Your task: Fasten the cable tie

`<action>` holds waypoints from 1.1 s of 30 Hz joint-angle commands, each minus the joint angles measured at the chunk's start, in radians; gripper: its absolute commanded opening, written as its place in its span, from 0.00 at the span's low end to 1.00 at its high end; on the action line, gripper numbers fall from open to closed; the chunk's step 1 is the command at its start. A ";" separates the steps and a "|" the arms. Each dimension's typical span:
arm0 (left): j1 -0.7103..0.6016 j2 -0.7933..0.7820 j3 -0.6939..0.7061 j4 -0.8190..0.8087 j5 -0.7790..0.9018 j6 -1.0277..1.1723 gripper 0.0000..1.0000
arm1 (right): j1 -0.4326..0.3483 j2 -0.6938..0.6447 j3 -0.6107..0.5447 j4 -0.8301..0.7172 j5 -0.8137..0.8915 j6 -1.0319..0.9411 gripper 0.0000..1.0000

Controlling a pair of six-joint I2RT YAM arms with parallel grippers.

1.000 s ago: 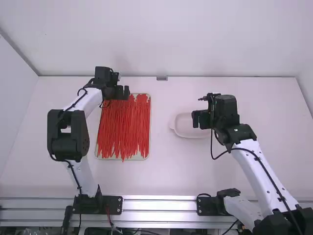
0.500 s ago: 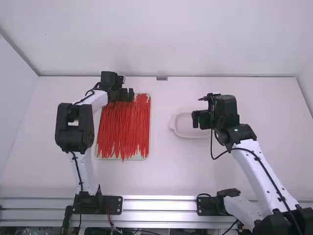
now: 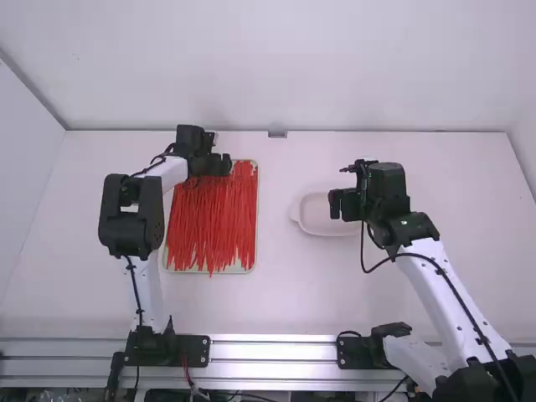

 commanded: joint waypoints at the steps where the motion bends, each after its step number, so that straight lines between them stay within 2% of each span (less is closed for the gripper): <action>1: -0.005 0.012 0.026 -0.004 0.008 -0.005 0.89 | 0.005 0.008 0.037 -0.001 0.002 0.001 0.98; 6: -0.005 0.012 0.026 -0.008 -0.008 -0.008 0.68 | 0.005 0.008 0.037 -0.002 0.002 0.001 0.98; 7: -0.005 0.012 0.026 -0.009 -0.035 -0.029 0.57 | 0.005 0.008 0.037 -0.002 0.002 0.002 0.98; 8: -0.005 0.012 0.026 -0.010 -0.044 -0.029 0.52 | 0.005 0.008 0.037 -0.002 0.002 0.002 0.98; 11: -0.005 0.012 0.026 -0.011 -0.042 -0.023 0.56 | 0.005 0.008 0.037 -0.002 0.002 0.002 0.98; 33: -0.005 0.058 0.031 0.033 -0.043 -0.056 0.50 | 0.005 0.008 0.037 0.000 0.002 -0.002 0.98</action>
